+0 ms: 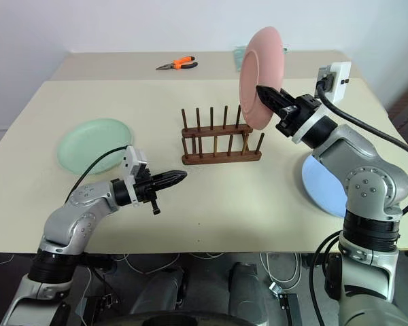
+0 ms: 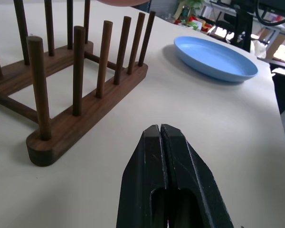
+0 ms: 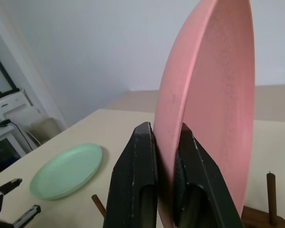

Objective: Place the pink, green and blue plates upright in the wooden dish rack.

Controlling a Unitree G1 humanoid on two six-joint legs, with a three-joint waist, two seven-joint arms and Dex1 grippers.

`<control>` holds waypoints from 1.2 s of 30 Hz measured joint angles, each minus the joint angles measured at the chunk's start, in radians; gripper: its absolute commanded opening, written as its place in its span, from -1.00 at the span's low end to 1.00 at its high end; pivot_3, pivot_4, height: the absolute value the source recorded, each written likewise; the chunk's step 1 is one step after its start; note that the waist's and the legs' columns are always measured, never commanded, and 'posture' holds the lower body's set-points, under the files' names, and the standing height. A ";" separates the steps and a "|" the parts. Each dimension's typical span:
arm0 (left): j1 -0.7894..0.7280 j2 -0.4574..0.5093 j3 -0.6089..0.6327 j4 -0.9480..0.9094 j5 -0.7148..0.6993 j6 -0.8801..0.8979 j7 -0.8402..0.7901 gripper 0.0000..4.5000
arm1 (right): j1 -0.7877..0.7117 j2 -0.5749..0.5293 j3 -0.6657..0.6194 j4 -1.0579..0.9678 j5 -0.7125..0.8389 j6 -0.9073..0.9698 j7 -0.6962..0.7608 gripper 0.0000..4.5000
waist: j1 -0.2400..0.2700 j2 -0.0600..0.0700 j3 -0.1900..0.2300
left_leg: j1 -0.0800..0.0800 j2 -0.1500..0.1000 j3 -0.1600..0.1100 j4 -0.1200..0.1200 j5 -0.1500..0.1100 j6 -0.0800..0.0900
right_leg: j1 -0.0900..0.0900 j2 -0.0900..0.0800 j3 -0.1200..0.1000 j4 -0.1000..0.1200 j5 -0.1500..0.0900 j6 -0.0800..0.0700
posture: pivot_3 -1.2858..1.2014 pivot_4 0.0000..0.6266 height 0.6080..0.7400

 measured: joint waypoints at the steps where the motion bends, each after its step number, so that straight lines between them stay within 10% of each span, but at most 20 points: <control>1: 0.000 0.000 0.000 0.000 -0.003 0.003 0.000 -1.00 | -0.006 0.000 -0.001 0.010 0.000 0.000 -0.007 -0.95 | 0.000 0.000 0.000 | 0.000 0.000 0.000 0.000 0.000 0.000 | 0.000 0.000 0.000 0.000 0.000 0.000 | 0.03 -0.52 1.00; 4: 0.000 0.001 0.000 0.000 -0.004 0.007 0.001 -1.00 | -0.007 0.011 -0.001 0.034 0.001 0.013 -0.024 -0.95 | 0.000 0.000 0.000 | 0.000 0.000 0.000 0.000 0.000 0.000 | 0.000 0.000 0.000 0.000 0.000 0.000 | 0.03 -0.52 1.00; 10: -0.004 -0.001 0.003 0.000 -0.017 0.027 0.010 -1.00 | -0.007 0.031 0.000 0.078 -0.023 0.028 -0.064 0.15 | 0.000 0.000 0.000 | 0.000 0.000 0.000 0.000 0.000 0.000 | 0.000 0.000 0.000 0.000 0.000 0.000 | 0.03 -0.52 1.00; 12: -0.006 -0.011 0.021 0.002 -0.050 0.055 0.024 -0.76 | -0.009 0.028 0.001 0.078 -0.072 -0.010 -0.068 0.59 | -0.001 0.000 0.000 | 0.000 0.000 0.000 0.000 0.000 0.000 | 0.000 0.000 0.000 0.000 0.000 0.000 | 0.03 -0.52 1.00; 19: -0.109 -0.048 0.240 0.163 -0.007 0.003 0.323 0.67 | -0.059 -0.140 0.019 0.052 -0.293 -0.192 0.026 1.00 | 0.000 0.000 0.001 | 0.000 0.000 0.000 0.000 0.000 0.000 | 0.000 0.000 -0.001 0.000 0.002 0.004 | 0.03 -0.52 1.00; 25: -0.234 -0.043 0.537 0.295 0.107 -0.012 0.837 0.67 | -0.094 -0.211 0.221 -0.140 -0.392 -0.247 0.216 1.00 | -0.026 -0.001 0.000 | 0.001 0.001 0.000 -0.002 0.000 0.000 | -0.001 0.001 0.000 0.000 -0.001 0.008 | 0.03 -0.52 1.00; 36: -0.238 -0.173 0.860 0.235 -0.187 0.258 1.098 0.67 | -0.015 -0.048 0.506 -0.257 -0.486 -0.284 0.307 1.00 | 0.007 -0.009 0.000 | -0.001 -0.001 -0.003 0.001 0.000 -0.001 | 0.000 -0.001 -0.001 0.000 0.001 0.006 | 0.03 -0.52 1.00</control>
